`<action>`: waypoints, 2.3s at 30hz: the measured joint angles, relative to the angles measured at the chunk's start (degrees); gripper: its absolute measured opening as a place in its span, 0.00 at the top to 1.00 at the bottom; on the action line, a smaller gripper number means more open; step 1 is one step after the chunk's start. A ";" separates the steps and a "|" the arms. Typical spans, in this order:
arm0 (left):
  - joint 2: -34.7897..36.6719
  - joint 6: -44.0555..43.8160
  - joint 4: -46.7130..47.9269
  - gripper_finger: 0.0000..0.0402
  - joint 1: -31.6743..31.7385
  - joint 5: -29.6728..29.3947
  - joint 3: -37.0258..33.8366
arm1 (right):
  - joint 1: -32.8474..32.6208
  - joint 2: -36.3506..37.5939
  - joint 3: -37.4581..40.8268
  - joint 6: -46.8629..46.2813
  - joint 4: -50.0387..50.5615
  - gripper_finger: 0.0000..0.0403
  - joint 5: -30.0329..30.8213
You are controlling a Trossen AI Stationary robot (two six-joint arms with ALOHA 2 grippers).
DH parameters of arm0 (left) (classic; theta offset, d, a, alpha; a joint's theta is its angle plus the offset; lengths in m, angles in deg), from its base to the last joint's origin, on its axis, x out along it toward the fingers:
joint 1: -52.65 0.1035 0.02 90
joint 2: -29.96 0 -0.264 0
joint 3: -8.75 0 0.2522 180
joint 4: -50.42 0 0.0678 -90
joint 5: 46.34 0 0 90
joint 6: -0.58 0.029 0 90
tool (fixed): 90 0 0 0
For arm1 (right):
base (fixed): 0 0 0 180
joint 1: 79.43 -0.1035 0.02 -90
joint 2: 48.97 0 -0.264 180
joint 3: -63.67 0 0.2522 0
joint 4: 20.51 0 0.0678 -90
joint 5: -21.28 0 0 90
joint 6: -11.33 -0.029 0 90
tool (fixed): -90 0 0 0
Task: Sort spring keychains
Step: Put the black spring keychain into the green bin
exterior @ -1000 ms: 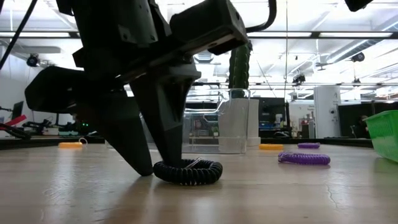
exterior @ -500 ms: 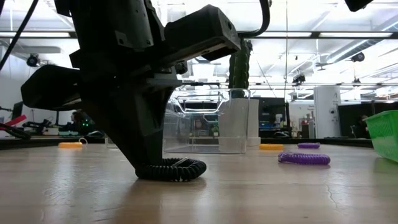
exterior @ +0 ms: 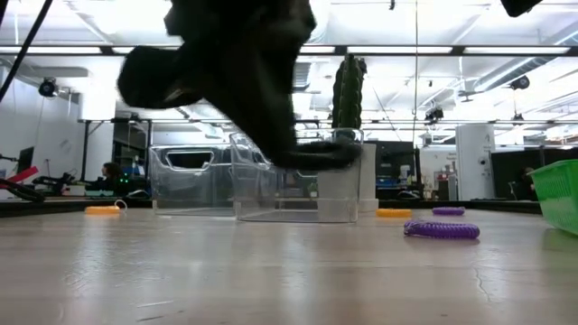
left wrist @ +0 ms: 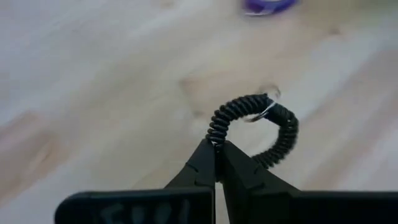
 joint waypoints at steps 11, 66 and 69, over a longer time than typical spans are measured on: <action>2.86 23.16 -11.31 0.99 0.02 -1.24 5.65 | 0.02 -0.08 0.00 0.00 0.36 0.84 0.00; 13.14 52.10 -27.43 0.99 13.80 -8.25 4.27 | 0.20 -11.05 0.00 -4.53 -10.19 0.58 8.16; 13.14 53.65 -27.46 0.99 14.59 -8.71 4.27 | 0.24 -11.95 0.00 -4.51 -13.40 0.53 10.05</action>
